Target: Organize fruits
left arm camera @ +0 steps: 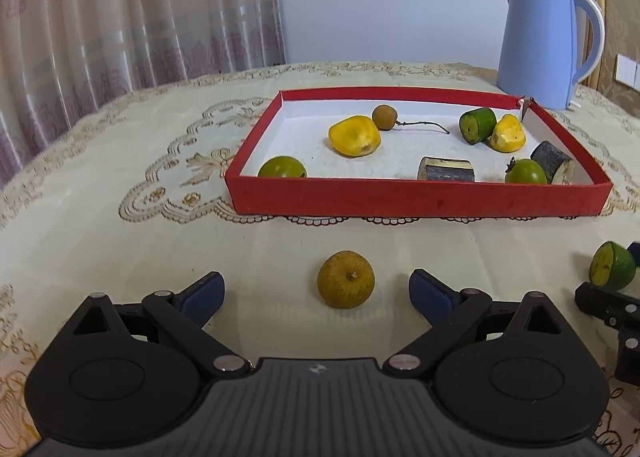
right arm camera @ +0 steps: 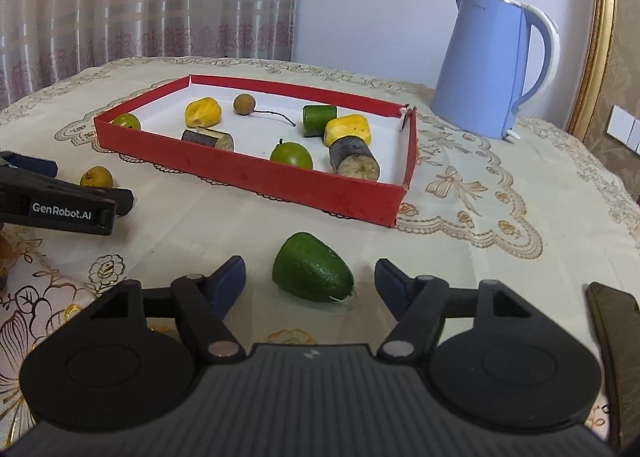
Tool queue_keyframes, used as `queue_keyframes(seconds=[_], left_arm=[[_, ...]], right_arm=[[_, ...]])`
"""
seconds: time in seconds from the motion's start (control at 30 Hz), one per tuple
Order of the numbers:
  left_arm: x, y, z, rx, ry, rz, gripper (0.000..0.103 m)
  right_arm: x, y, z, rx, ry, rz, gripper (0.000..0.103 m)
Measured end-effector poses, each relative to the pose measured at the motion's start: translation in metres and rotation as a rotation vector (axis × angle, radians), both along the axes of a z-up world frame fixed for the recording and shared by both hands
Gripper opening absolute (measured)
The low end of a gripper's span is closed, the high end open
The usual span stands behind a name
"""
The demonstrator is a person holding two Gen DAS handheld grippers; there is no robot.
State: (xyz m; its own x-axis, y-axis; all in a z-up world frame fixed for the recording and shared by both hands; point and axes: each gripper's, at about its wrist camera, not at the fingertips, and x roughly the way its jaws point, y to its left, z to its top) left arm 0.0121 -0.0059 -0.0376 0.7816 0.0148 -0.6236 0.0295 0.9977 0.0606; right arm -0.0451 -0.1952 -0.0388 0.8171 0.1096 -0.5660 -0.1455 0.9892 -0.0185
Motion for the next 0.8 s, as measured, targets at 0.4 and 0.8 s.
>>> queue_keyframes(seconds=[0.4,0.8], left_arm=[[-0.0075,-0.0008,0.0026,-0.011,-0.037,-0.043,0.099],[-0.0031,-0.0028,0.0014,-0.005,-0.023,-0.052,0.084]], right_arm=[[-0.0017,0.0014,0.001,0.021,-0.006,0.044,0.039],[-0.0016,0.0001,0.0012,0.027,-0.004,0.043,0.039]])
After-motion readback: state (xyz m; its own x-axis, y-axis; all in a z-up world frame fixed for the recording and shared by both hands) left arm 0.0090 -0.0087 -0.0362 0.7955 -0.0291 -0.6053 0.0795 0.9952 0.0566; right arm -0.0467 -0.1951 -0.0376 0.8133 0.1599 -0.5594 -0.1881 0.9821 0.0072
